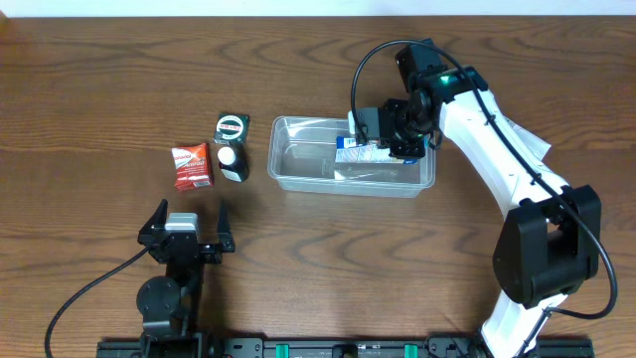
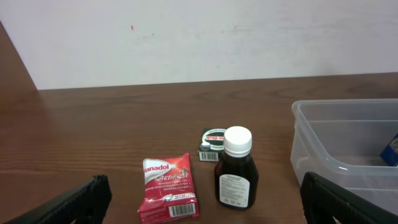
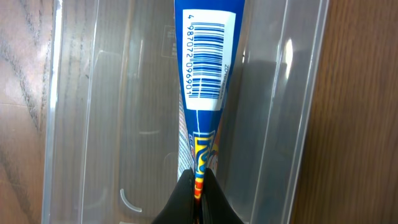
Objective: Pack container
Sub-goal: 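Lift the blue box and carry it over the clear container, then lower the blue box into the container and open right gripper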
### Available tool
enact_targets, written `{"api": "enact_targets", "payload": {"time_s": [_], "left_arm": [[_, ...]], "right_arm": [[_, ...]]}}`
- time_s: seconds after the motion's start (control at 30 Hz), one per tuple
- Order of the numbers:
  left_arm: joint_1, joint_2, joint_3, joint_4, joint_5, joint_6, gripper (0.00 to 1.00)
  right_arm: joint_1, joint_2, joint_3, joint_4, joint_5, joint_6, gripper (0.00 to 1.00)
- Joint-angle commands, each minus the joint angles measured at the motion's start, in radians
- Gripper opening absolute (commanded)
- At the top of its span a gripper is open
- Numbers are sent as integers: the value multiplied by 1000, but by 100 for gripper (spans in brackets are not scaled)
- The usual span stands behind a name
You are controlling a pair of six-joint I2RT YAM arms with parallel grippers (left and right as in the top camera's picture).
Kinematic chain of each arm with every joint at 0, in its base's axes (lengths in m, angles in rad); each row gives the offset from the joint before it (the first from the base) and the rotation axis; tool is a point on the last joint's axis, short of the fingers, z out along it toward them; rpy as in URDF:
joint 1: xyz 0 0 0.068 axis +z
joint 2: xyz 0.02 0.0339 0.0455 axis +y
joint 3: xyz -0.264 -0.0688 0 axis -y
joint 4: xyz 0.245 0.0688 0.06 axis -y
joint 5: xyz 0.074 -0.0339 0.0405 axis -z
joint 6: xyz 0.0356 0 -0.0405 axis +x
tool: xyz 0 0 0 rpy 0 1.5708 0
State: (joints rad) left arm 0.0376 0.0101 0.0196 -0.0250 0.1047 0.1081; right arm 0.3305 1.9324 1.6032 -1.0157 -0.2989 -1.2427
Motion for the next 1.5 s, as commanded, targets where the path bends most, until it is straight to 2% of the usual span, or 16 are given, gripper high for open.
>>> {"api": "enact_targets", "payload": {"time_s": [0.0, 0.37, 0.4, 0.47, 0.53, 0.57, 0.83, 0.97, 1.2, 1.33, 1.47], "left_arm": [[4, -5, -16, -35, 19, -2, 98], [4, -5, -16, -35, 19, -1, 98], [4, -5, -16, -35, 19, -1, 98], [4, -5, -16, -35, 19, -1, 98], [4, -5, -16, -35, 19, -1, 98], [4, -5, -16, -35, 19, -2, 98], [4, -5, -16, -35, 19, -1, 98], [4, -5, -16, -35, 19, -1, 98], [4, -5, -16, -35, 19, -1, 98], [4, -5, -16, -35, 19, -1, 98], [4, -5, -16, -35, 19, -1, 98]], "right_arm": [[6, 21, -1, 3, -19, -11, 1], [17, 43, -1, -70, -24, 30, 1], [18, 43, -1, -74, -24, 53, 10], [19, 43, -1, -76, -24, 94, 18], [21, 43, -1, -79, -23, 132, 35], [23, 43, -1, -81, -24, 146, 40], [58, 40, 0, -131, -24, 160, 50], [75, 23, 1, -136, -23, 223, 53], [79, -38, 29, -151, -24, 438, 54], [79, -69, 30, -167, -24, 577, 39], [79, -77, 30, -168, -24, 725, 33]]}}
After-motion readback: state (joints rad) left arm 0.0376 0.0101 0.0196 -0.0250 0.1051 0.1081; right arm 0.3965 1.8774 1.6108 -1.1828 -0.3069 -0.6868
